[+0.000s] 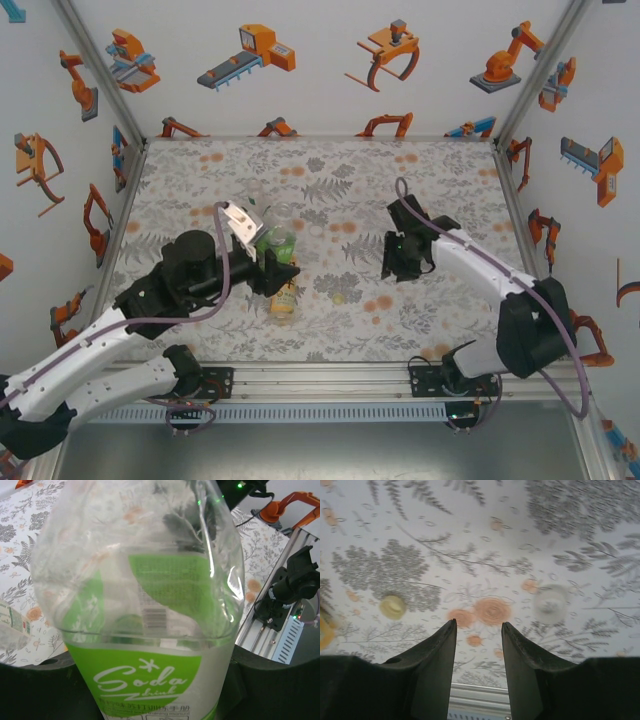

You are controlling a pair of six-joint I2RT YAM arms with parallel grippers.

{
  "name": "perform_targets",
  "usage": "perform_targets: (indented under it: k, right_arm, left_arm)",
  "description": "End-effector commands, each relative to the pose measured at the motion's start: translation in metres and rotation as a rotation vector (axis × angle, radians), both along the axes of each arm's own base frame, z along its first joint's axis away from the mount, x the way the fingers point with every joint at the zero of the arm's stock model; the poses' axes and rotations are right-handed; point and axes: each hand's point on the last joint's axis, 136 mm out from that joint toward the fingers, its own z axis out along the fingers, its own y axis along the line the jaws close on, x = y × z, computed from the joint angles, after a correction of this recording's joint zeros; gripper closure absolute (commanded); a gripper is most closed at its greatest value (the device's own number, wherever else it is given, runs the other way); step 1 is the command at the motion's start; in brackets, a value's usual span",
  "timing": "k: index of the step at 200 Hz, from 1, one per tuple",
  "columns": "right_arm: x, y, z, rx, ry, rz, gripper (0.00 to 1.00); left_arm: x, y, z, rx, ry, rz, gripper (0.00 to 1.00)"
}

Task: Screw on the bottle caps

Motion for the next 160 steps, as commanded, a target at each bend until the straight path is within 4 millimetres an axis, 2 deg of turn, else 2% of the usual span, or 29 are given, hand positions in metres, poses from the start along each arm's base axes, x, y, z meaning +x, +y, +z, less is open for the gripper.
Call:
perform_targets:
  k: [1, 20, 45, 81, 160]
  right_arm:
    - [-0.015, -0.021, -0.006, -0.014, 0.03, -0.006, 0.58]
    - [-0.023, -0.04, -0.018, -0.032, 0.056, -0.04, 0.56]
    - [-0.029, -0.05, -0.029, -0.043, 0.084, -0.059, 0.47]
    - [-0.029, -0.048, -0.043, -0.027, 0.108, -0.056, 0.46]
    - [-0.022, -0.049, -0.062, -0.054, 0.128, -0.044, 0.51]
  left_arm:
    - [0.004, -0.004, 0.017, -0.074, 0.0, 0.011, 1.0]
    - [0.004, -0.008, 0.019, -0.082, 0.009, -0.001, 1.0]
    - [0.006, -0.011, 0.022, -0.083, 0.017, -0.003, 1.0]
    - [0.008, -0.013, 0.024, -0.097, 0.026, 0.006, 1.0]
    - [0.01, -0.011, 0.026, -0.109, 0.028, 0.024, 1.0]
